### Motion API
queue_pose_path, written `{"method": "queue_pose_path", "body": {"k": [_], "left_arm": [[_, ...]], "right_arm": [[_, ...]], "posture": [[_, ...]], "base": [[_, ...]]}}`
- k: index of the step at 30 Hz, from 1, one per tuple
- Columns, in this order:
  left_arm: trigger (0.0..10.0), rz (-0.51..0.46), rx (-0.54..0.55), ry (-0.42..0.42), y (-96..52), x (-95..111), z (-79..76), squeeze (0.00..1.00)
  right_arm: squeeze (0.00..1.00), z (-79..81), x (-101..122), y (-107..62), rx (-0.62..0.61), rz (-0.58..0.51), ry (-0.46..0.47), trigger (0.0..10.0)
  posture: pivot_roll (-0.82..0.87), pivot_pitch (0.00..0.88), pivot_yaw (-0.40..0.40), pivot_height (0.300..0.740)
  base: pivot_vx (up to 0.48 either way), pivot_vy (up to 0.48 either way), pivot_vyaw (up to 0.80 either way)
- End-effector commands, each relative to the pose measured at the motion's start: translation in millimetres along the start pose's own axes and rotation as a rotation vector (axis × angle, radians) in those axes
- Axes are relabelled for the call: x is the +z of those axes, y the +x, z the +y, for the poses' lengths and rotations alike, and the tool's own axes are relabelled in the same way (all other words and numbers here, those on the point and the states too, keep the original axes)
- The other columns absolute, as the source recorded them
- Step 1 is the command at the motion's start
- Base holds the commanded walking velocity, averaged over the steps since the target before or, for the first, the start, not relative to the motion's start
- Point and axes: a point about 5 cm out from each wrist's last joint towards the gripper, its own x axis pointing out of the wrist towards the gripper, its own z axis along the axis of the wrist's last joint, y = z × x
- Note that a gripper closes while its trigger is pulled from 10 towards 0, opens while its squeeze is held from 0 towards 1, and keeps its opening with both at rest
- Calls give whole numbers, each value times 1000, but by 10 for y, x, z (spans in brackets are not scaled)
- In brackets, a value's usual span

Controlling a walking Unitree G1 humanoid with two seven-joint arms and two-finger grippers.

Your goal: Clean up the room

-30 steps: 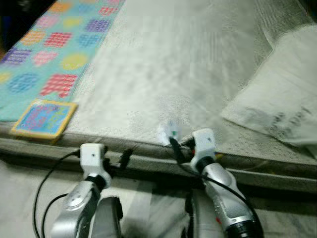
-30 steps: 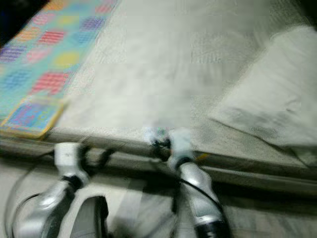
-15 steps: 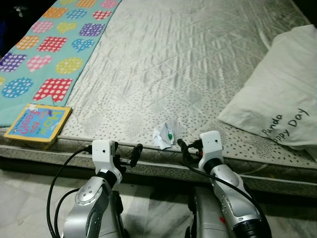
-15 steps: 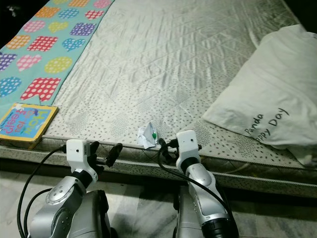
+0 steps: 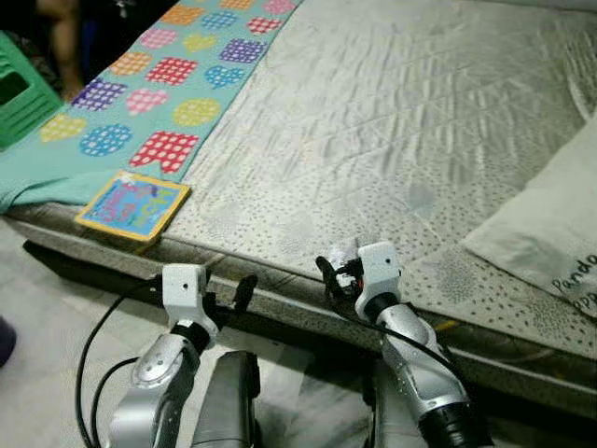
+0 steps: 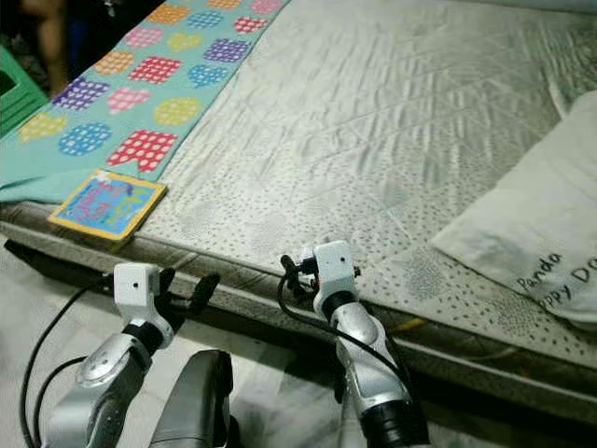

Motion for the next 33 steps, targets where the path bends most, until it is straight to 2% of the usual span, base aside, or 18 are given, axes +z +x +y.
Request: {"method": "queue_pose_path", "body": {"k": [1, 12, 22, 26, 33], "left_arm": [[10000, 22, 1, 5, 3, -43, -11, 0], [10000, 54, 15, 10, -27, -132, 9, 0], [10000, 51, 39, 17, 16, -92, 57, 0], [10000, 48, 12, -17, 2, -74, 29, 0], [10000, 58, 19, 4, -61, -82, 45, 0]], "right_arm": [[0, -43, -103, -25, -28, 34, 12, 10000], [0, -20, -193, 139, -100, 70, 40, 10000], [0, -23, -125, 324, -145, 85, 42, 10000], [0, 1, -111, 355, -150, 92, 39, 10000], [0, 72, -104, 396, -165, 93, 30, 10000]], "posture": [[-77, 157, 28, 560], [-43, 197, 33, 560], [-7, 232, 53, 560], [0, 242, 57, 560], [17, 251, 61, 560]], "base": [[0, 0, 0], [0, 0, 0], [0, 0, 0], [0, 0, 0], [0, 0, 0]]}}
